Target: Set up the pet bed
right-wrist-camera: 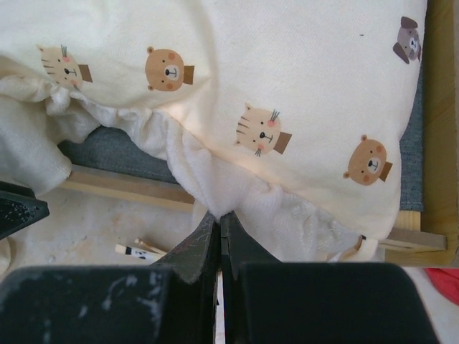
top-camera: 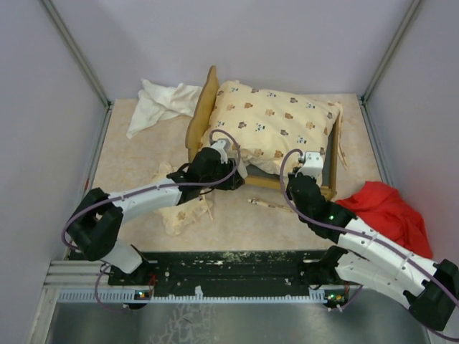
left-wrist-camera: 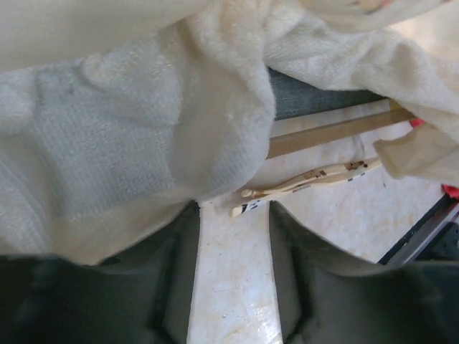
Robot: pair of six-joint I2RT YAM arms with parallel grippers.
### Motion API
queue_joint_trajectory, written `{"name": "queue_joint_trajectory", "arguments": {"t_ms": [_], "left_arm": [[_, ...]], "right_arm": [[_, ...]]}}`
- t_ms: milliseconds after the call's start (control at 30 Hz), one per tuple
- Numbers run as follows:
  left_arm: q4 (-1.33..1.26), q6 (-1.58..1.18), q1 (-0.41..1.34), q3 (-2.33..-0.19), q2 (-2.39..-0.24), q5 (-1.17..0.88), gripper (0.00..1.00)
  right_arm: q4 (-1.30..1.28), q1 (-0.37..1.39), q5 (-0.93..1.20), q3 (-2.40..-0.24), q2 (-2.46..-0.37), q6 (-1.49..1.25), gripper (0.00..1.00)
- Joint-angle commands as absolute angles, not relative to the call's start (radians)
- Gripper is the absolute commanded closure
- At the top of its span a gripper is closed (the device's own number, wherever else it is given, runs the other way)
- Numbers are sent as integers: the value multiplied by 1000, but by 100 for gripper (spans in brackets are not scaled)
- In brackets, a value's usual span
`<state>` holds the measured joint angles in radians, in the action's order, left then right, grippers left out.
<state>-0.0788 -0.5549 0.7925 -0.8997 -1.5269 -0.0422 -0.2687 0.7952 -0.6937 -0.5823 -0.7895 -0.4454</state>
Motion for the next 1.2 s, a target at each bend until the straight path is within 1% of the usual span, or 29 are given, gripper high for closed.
{"name": "queue_joint_trajectory", "arguments": {"t_ms": [0,33,67,100,133,233,433,533,600,633,667,733,767,867,967,1033,1167], "left_arm": [[-63,-555,801,-948,-1550,54,63],[-37,-545,801,-951,-1547,80,76],[-18,-534,801,-948,-1537,105,86],[-2,-520,800,-941,-1523,126,95],[9,-509,799,-929,-1507,147,99],[33,-486,799,-881,-1446,192,100],[73,-480,798,-820,-1332,195,100],[85,-470,796,-817,-1298,206,100],[51,-454,797,-820,-1278,155,100],[19,-443,796,-818,-1271,109,97],[-11,-448,798,-816,-1267,68,91],[-56,-480,799,-820,-1279,19,74],[-72,-493,800,-825,-1294,2,68],[-90,-519,809,-856,-1354,-16,54],[-111,-526,815,-881,-1414,-4,46],[-133,-528,816,-894,-1455,7,43],[-180,-531,818,-919,-1527,34,41]], "right_arm": [[-232,790,-703,-576,-765,-454,100],[-238,790,-713,-575,-761,-456,100],[-247,790,-727,-575,-756,-458,100],[-260,789,-744,-578,-749,-460,100],[-278,788,-765,-582,-746,-465,100],[-334,779,-802,-597,-735,-488,100],[-412,761,-851,-613,-708,-492,100],[-403,755,-833,-615,-697,-477,100],[-375,755,-789,-617,-686,-462,100],[-360,755,-768,-617,-681,-457,100],[-346,755,-751,-617,-679,-457,100],[-330,755,-736,-616,-684,-461,100],[-327,755,-736,-614,-689,-463,100],[-317,755,-735,-612,-706,-468,100],[-309,755,-724,-607,-708,-467,100],[-306,755,-716,-604,-705,-464,100],[-298,755,-688,-594,-704,-460,100]]}}
